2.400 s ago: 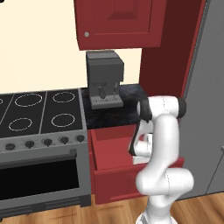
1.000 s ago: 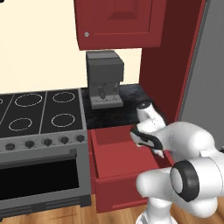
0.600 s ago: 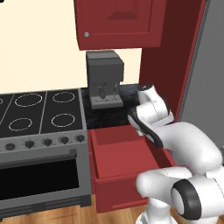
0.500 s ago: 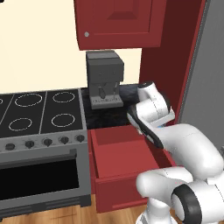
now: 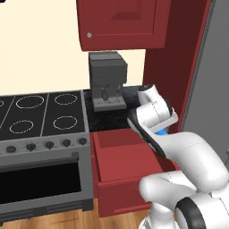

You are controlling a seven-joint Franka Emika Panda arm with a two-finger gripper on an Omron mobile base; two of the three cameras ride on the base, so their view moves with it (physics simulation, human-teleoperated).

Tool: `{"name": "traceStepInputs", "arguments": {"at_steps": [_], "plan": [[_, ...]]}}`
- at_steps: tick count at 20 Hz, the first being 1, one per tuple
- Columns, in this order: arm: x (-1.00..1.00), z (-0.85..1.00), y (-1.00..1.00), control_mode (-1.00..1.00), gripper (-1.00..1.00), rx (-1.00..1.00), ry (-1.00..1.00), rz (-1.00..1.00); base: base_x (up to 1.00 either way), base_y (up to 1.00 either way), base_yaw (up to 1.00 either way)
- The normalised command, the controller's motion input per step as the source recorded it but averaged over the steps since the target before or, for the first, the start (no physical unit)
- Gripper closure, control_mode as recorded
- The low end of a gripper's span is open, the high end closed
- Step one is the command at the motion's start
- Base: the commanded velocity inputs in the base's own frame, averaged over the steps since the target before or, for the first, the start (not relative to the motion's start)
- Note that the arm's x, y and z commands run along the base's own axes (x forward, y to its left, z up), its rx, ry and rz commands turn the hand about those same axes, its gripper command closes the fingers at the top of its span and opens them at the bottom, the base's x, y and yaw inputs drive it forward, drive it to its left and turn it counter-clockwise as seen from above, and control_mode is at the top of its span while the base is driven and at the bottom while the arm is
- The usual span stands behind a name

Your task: Restock the sink supplies by placing the sponge and soap dispenser on the counter and next to the sink. Make sure the soap dispenser is upright.

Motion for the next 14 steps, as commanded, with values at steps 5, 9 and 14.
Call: {"name": "traceStepInputs", "arguments": {"at_steps": [5, 9, 14], "plan": [[0.0, 0.0, 0.0, 1.0, 1.0, 0.0, 0.0, 0.0, -0.67, 0.73, 0.37], [0.0, 0.0, 0.0, 1.0, 1.0, 0.0, 0.0, 0.0, -0.53, 1.0, 0.54], [0.0, 0.0, 0.0, 1.0, 1.0, 0.0, 0.0, 0.0, -0.32, 1.0, 0.55]]}}
